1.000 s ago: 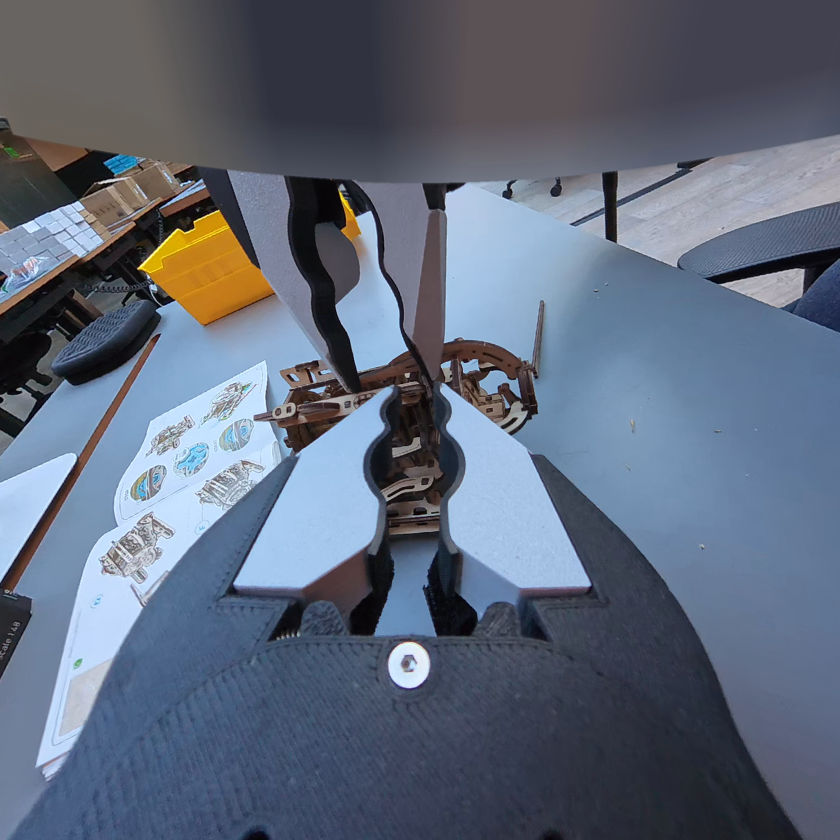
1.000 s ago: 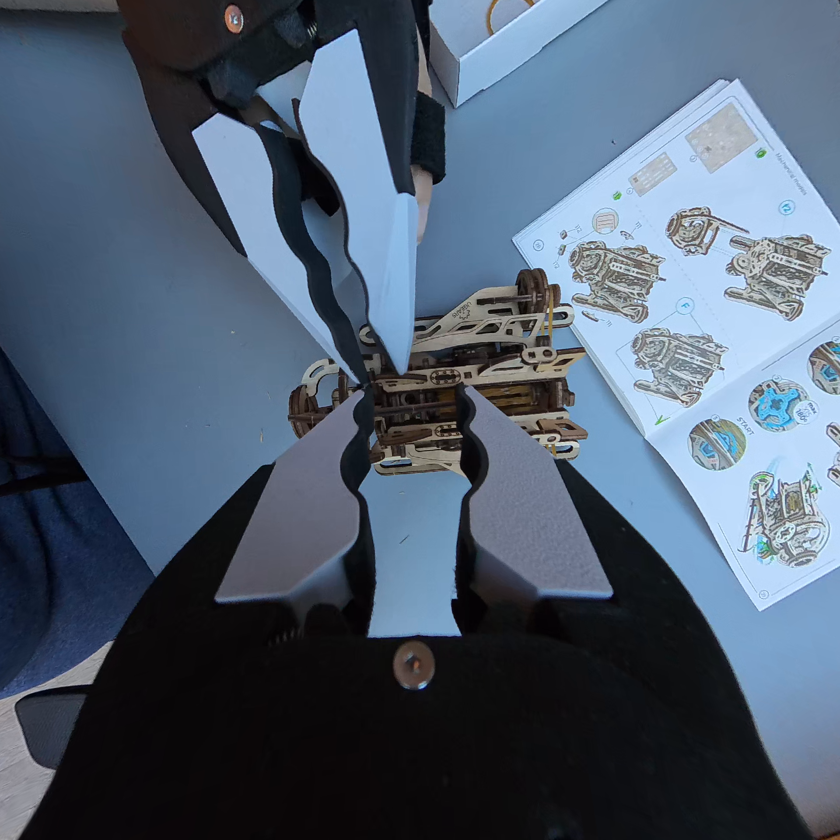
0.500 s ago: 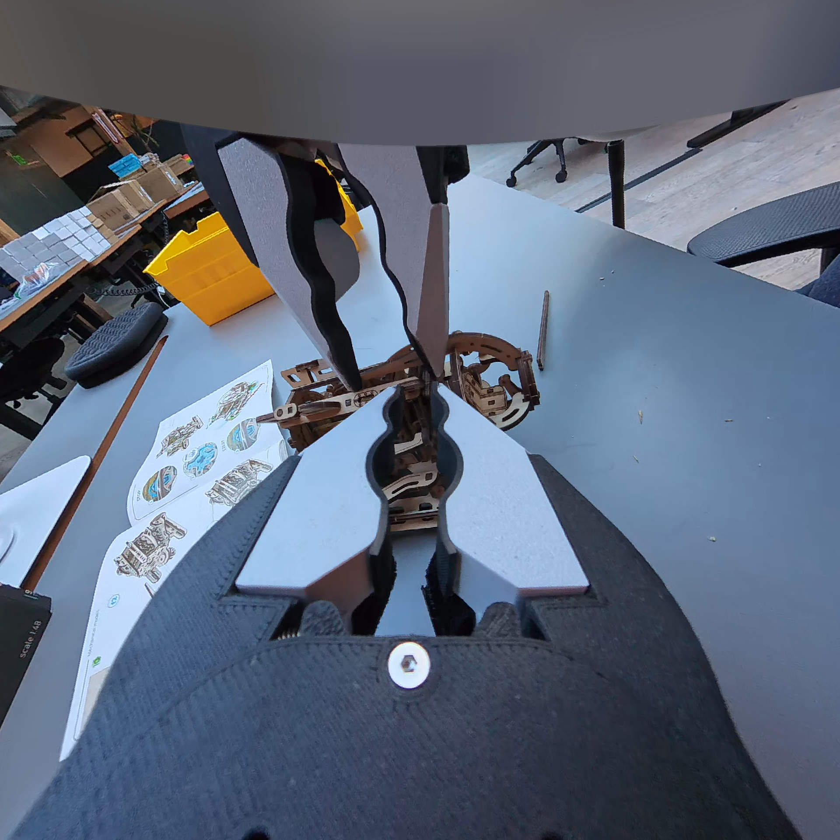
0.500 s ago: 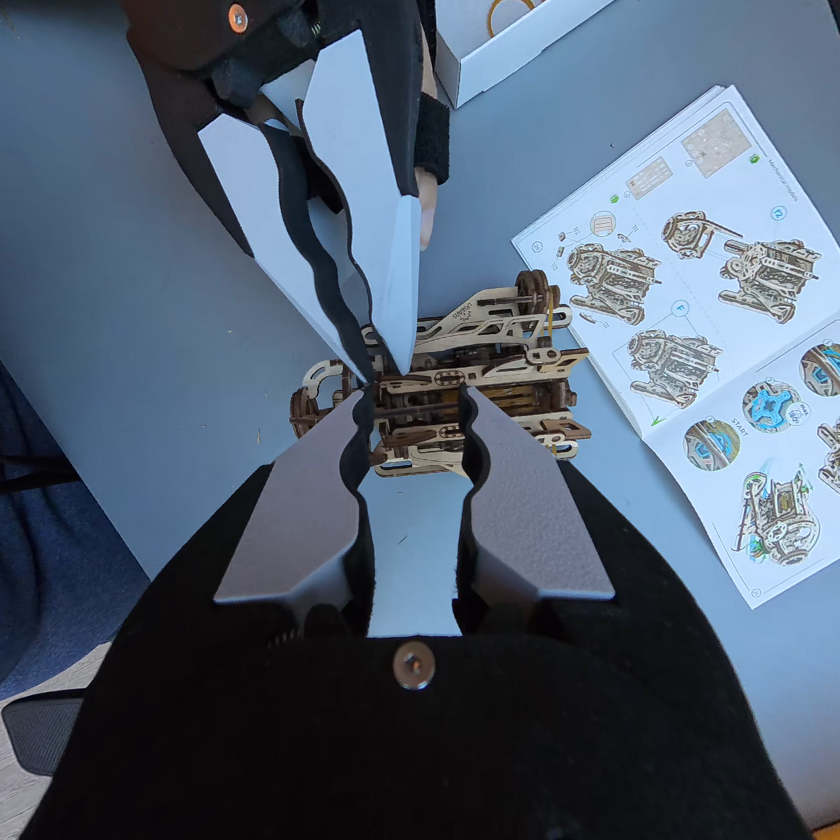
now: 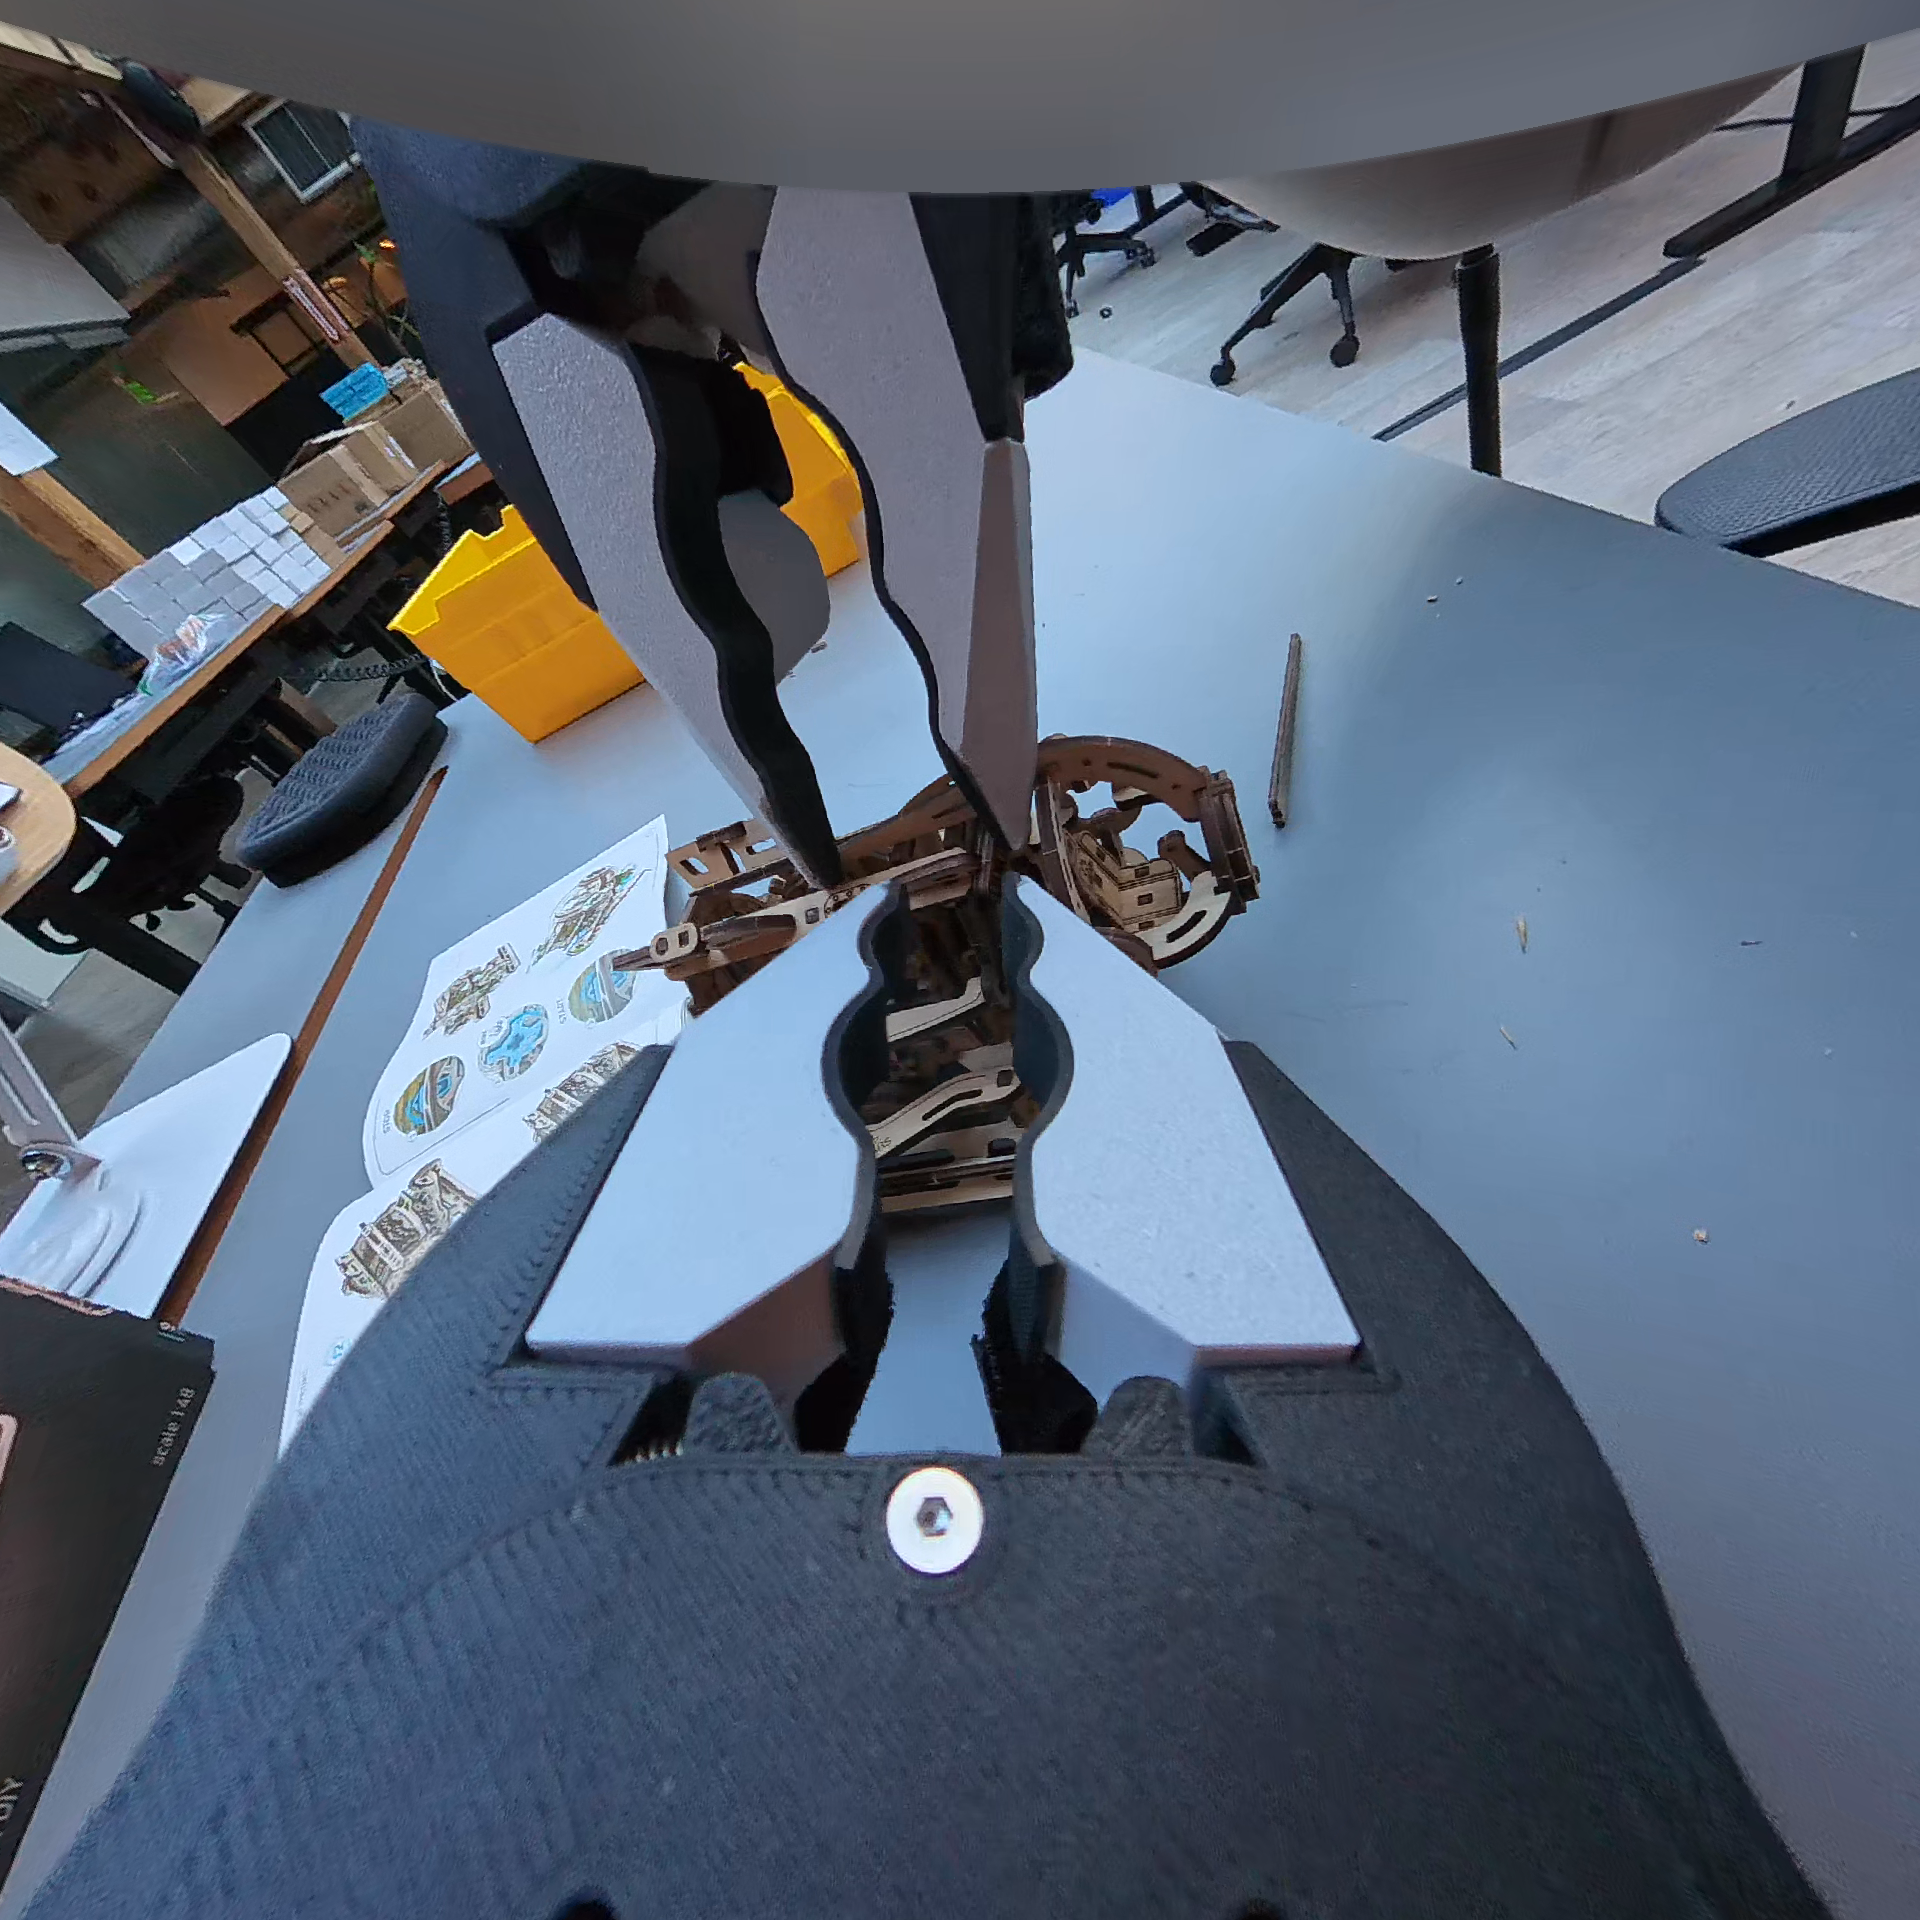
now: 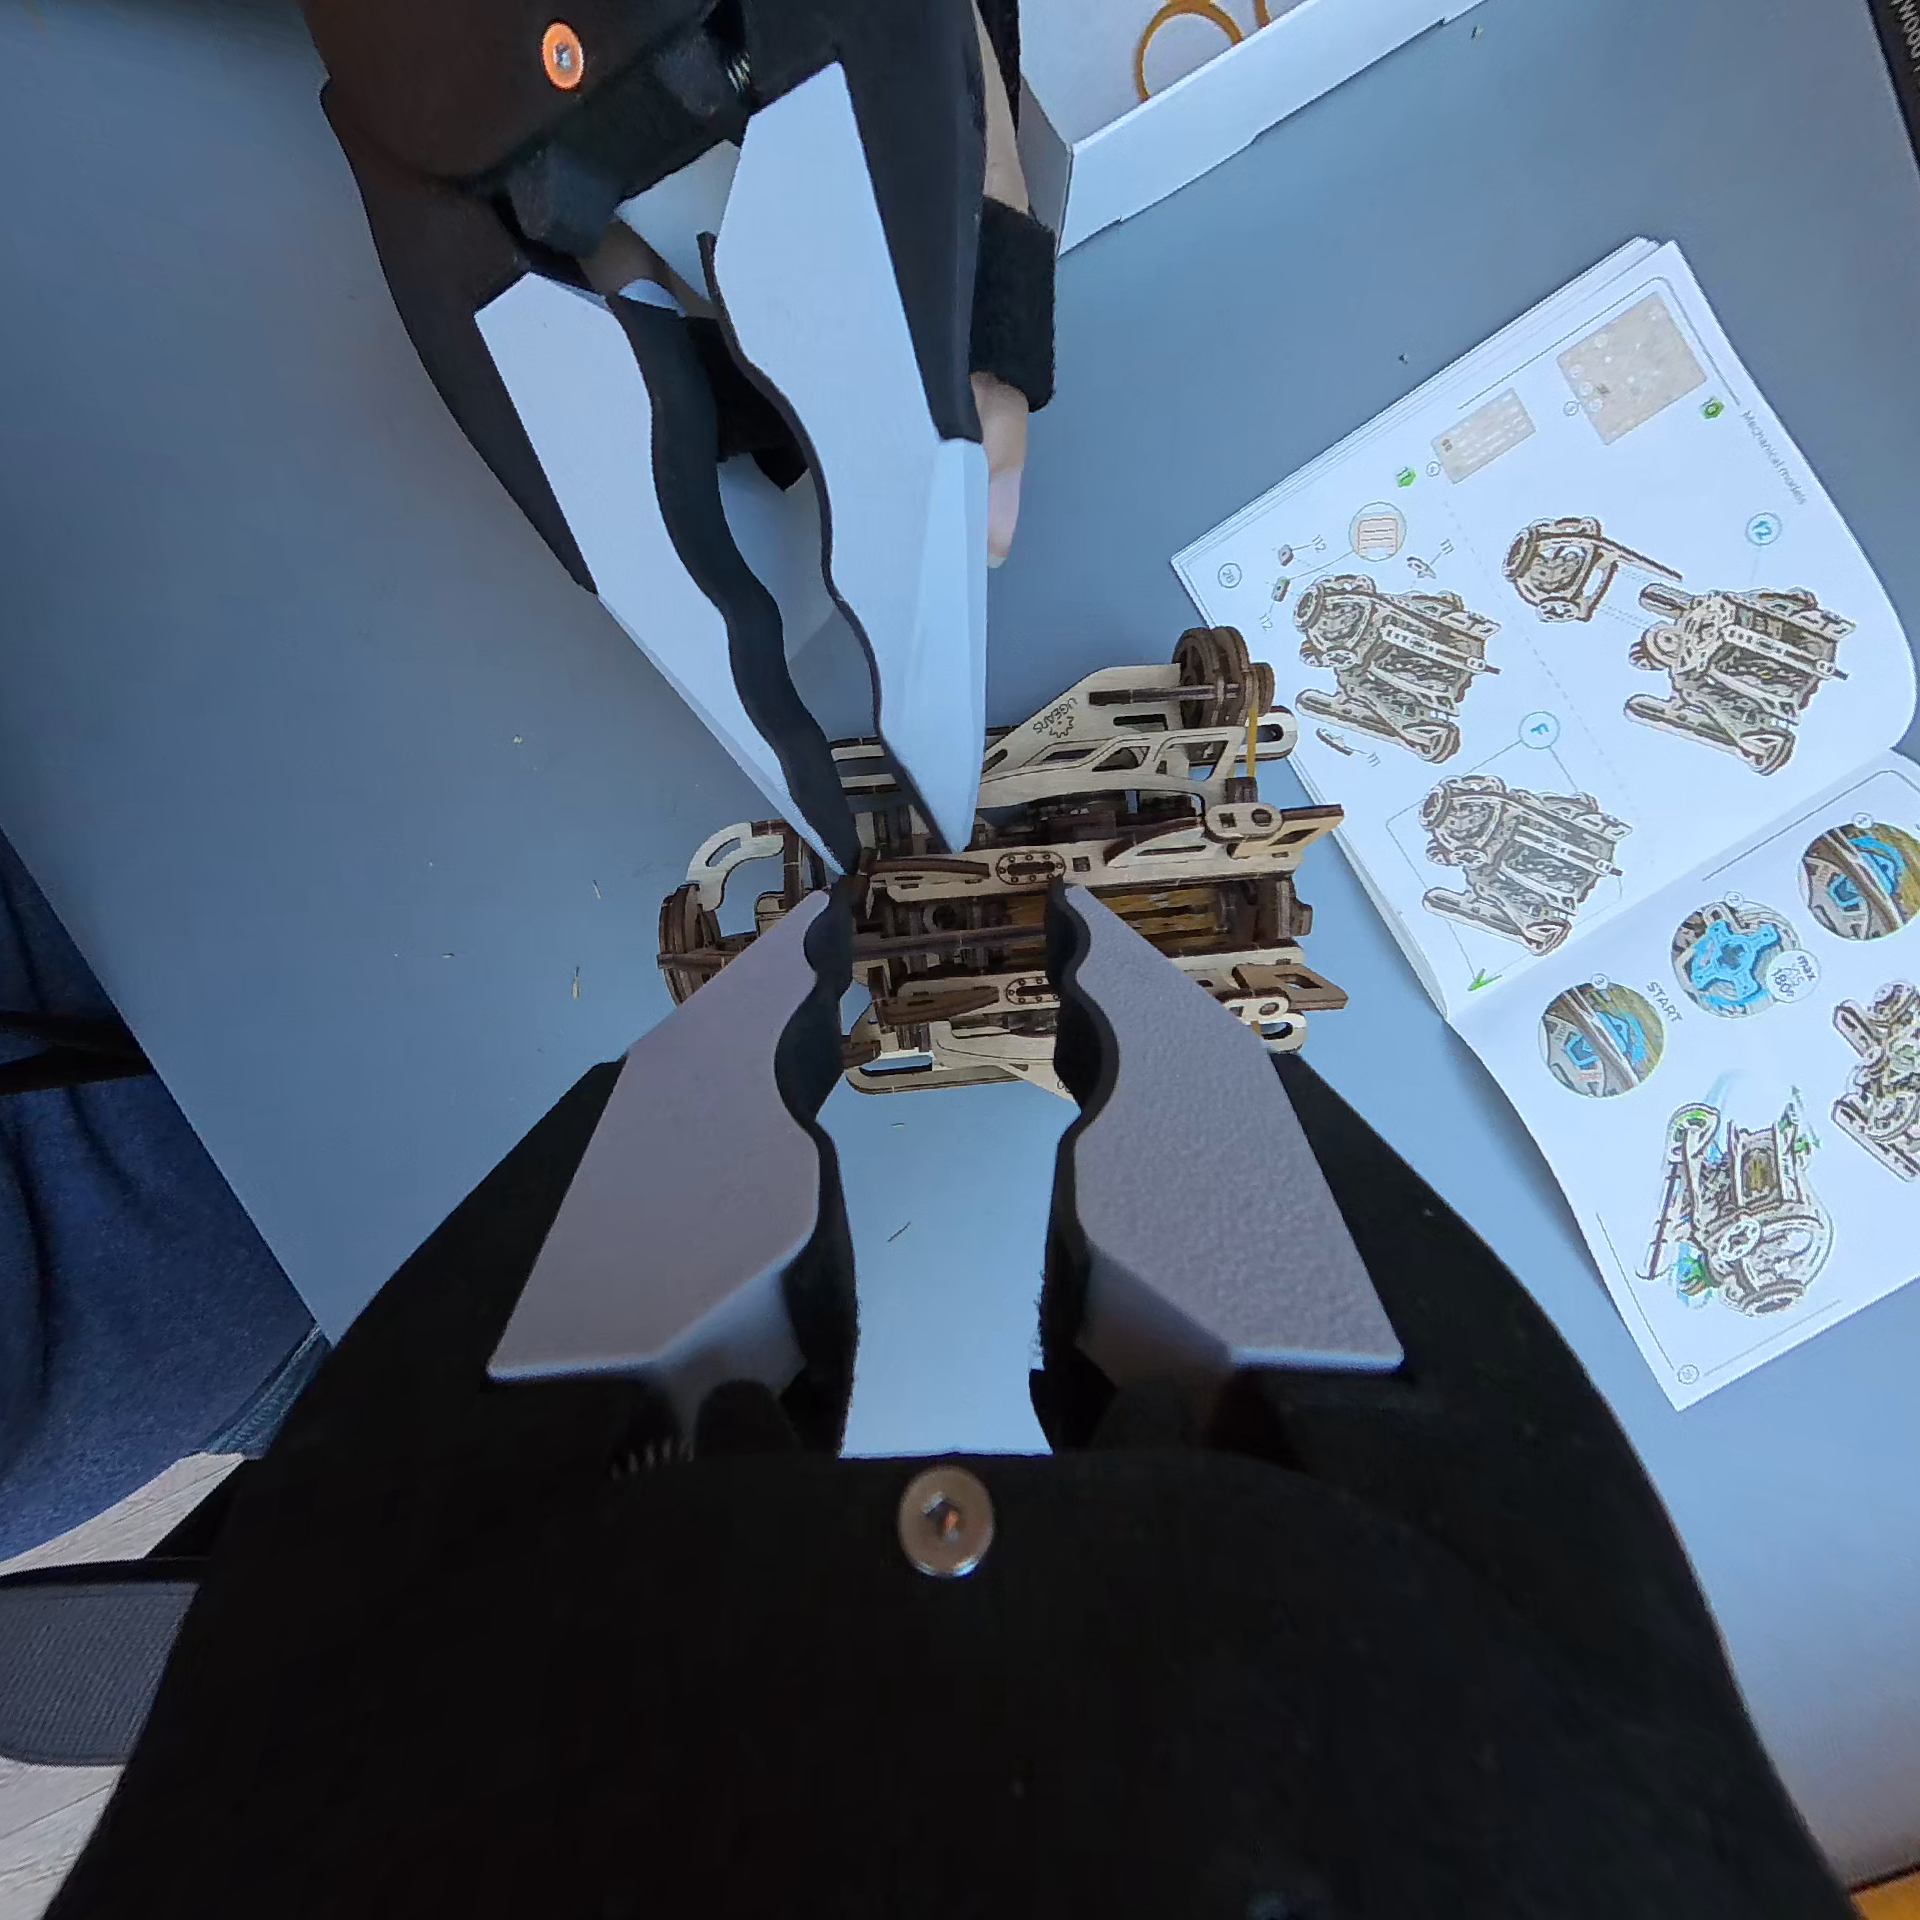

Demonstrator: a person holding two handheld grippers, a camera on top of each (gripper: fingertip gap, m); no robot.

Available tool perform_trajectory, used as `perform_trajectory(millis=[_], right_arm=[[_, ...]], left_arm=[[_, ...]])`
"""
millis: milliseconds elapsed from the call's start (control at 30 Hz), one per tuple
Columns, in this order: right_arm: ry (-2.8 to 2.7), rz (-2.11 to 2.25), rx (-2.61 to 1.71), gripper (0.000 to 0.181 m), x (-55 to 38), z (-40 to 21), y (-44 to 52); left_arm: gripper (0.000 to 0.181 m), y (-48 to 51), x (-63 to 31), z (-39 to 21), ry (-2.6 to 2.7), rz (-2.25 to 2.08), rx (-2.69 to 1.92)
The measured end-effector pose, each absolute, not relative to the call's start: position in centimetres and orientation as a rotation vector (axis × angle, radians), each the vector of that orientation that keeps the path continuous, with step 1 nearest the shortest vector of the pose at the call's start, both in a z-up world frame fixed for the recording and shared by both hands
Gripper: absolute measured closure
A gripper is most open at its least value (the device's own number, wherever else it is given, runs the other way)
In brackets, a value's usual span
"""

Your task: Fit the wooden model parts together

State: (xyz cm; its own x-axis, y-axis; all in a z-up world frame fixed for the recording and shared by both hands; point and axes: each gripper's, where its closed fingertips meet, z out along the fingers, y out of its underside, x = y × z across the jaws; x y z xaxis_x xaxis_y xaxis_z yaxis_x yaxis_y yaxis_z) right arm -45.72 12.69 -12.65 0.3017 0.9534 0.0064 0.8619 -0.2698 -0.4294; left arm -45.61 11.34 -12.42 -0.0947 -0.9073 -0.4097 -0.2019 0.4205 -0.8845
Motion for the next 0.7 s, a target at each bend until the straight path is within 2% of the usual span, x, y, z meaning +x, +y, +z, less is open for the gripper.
perform_trajectory(millis=[200, 700], right_arm=[[-1.656, 0.363, -2.204, 0.146, -45.76, -12.65, 12.68], [-1.697, 0.288, -2.217, 0.148, -45.72, -12.70, 12.52]], left_arm=[[0.163, 11.40, -45.57, -12.41, 1.566, -0.848, -1.032], [0.173, 10.98, -45.65, -12.63, 1.585, -0.837, -1.019]])
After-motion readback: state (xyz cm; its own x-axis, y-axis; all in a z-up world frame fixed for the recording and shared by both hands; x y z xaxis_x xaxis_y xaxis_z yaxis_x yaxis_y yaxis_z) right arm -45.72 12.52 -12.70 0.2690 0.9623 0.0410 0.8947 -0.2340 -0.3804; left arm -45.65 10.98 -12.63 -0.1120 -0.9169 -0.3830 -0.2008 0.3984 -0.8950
